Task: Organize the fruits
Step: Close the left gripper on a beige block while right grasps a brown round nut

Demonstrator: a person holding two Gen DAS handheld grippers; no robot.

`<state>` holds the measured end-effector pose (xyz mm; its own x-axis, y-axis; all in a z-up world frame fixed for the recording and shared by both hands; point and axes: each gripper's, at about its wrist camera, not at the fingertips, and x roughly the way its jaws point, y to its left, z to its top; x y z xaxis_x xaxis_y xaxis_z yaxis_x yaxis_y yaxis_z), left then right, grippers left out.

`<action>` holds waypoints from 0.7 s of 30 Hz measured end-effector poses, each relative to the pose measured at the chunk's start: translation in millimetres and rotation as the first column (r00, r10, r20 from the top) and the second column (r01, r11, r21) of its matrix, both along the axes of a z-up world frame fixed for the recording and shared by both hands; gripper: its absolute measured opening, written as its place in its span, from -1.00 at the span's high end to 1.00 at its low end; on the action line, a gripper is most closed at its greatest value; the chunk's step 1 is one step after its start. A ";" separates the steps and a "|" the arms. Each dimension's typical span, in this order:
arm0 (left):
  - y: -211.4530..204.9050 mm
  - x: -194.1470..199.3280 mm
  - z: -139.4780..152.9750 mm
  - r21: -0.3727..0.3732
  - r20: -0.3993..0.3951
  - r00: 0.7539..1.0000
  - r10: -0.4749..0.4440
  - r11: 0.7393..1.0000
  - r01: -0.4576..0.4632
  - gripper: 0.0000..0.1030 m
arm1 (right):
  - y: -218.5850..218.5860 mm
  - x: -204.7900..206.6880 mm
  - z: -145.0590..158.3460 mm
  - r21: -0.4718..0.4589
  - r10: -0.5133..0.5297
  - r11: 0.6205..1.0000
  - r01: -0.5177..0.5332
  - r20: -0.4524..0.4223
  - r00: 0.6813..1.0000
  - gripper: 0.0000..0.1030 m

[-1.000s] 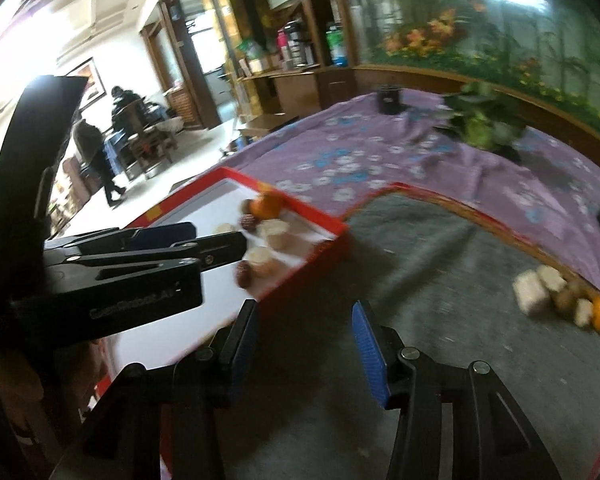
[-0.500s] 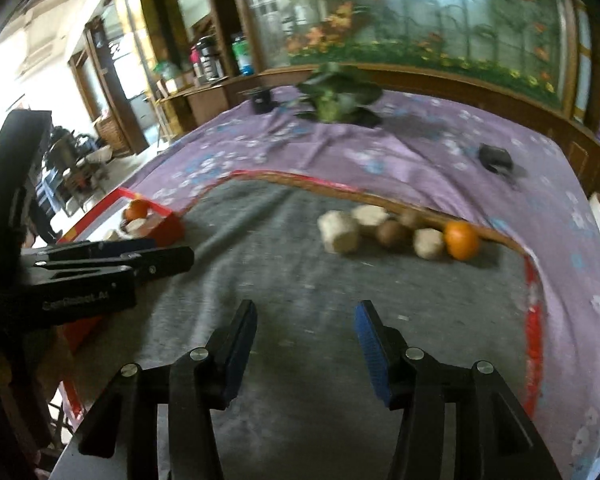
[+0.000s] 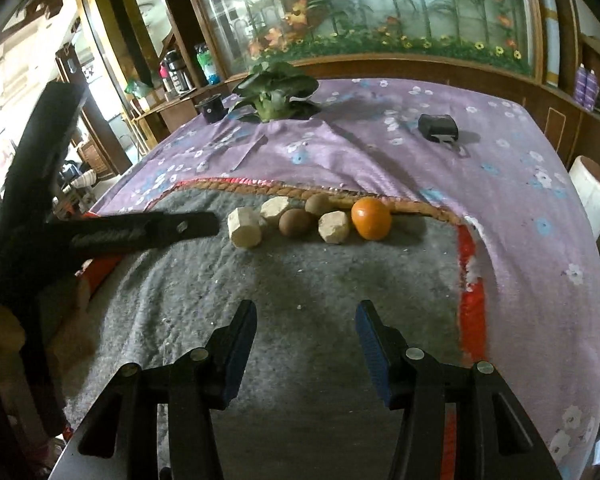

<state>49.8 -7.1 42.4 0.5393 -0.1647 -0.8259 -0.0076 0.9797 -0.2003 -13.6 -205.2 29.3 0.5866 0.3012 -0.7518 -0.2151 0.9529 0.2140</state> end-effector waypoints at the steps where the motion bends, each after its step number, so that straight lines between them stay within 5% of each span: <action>1: -2.9 5.6 -2.1 0.007 -0.005 1.000 0.004 1.000 -0.004 -0.06 | -1.6 -0.1 0.7 0.003 0.001 1.000 -0.001 0.003 1.000 0.03; 8: -13.3 25.6 -19.6 0.060 -0.049 0.999 0.005 0.998 -0.002 -0.07 | -3.6 3.3 3.6 0.024 0.027 0.999 -0.028 0.019 0.999 0.02; 11: 1.5 17.5 -21.1 0.062 -0.043 0.999 0.013 0.998 -0.011 -0.37 | -2.1 5.7 3.6 0.036 0.043 0.998 -0.044 0.019 0.999 0.02; 16: 31.6 -4.7 -10.4 0.099 -0.014 0.997 0.073 0.993 -0.071 -0.39 | -1.2 4.5 7.1 0.074 0.065 0.995 -0.067 0.036 0.997 0.01; 21: 31.4 -8.6 -12.3 0.032 -0.024 0.998 0.054 0.998 -0.053 -0.39 | 1.0 8.1 1.4 0.113 0.082 0.990 -0.083 0.020 0.996 0.00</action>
<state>41.2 24.3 30.1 0.5256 -0.1096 -0.8436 -0.0651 0.9836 -0.1683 -5.5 -204.2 30.7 0.5676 0.4321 -0.7008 -0.2962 0.9014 0.3158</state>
